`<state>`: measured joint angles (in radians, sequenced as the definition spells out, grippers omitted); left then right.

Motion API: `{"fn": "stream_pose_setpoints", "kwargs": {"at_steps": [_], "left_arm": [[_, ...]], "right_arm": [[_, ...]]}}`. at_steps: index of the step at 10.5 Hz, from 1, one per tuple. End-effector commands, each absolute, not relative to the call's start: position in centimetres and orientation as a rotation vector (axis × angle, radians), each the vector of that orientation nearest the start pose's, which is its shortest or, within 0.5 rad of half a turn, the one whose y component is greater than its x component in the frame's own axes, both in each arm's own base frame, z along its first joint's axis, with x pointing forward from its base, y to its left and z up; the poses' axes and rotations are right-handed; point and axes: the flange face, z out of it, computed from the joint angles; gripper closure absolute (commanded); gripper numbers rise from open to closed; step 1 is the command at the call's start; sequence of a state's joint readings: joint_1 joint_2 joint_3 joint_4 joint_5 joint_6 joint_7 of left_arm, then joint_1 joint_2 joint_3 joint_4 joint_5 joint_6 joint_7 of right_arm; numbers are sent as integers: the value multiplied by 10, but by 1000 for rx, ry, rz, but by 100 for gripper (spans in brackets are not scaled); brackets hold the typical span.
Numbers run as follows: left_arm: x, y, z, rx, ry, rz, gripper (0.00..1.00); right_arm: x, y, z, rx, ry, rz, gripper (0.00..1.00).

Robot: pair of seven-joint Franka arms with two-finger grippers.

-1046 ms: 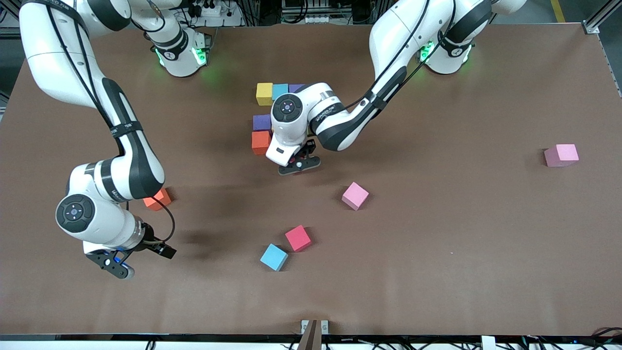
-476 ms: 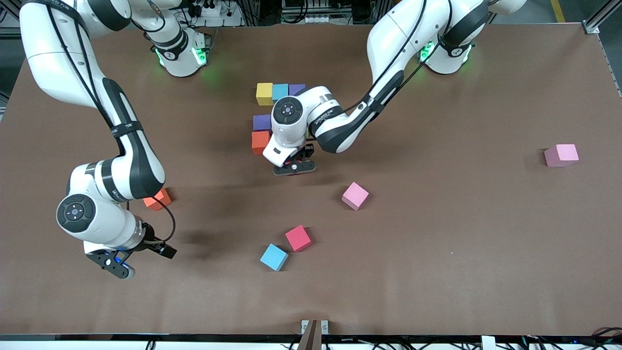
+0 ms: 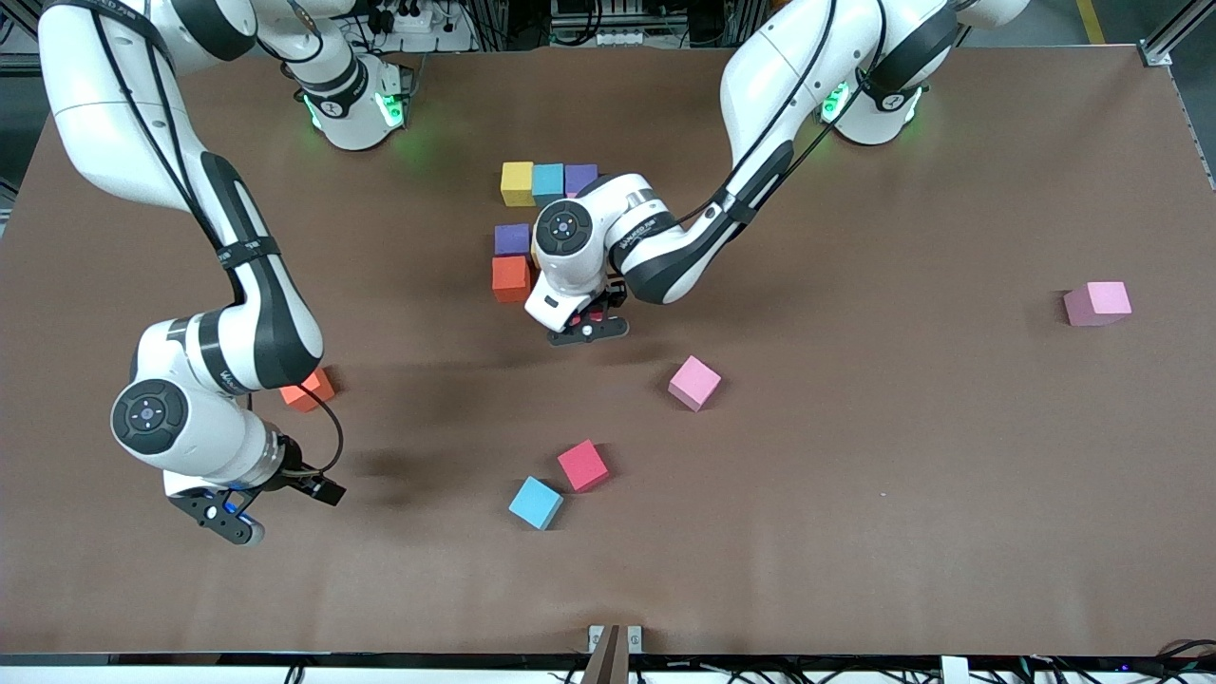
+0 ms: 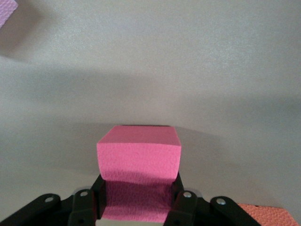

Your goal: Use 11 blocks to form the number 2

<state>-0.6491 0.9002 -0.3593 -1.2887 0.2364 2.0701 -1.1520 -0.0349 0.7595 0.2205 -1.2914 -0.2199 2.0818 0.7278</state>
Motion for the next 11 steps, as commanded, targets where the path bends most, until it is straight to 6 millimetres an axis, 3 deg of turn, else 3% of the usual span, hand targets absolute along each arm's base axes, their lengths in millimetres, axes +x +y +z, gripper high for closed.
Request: {"fn": "stream_pose_setpoints", "kwargs": {"at_steps": [1,7,9,11], "left_arm": [[454,-588,220,-3124,-167,159,100],[465,-585,217,-3159,-136,112,100],[467,-582,212,-3154,-143,113,100],[467,-581,209,-3150,-145,117,100]], "right_arm": [[743,87,312,-3070,777,-105,0],[733,174,307,-3009,888,-131,0],[735,216,302,-2910,954,-216,0],[747,235,298,-2847,1011,-245,0]]}}
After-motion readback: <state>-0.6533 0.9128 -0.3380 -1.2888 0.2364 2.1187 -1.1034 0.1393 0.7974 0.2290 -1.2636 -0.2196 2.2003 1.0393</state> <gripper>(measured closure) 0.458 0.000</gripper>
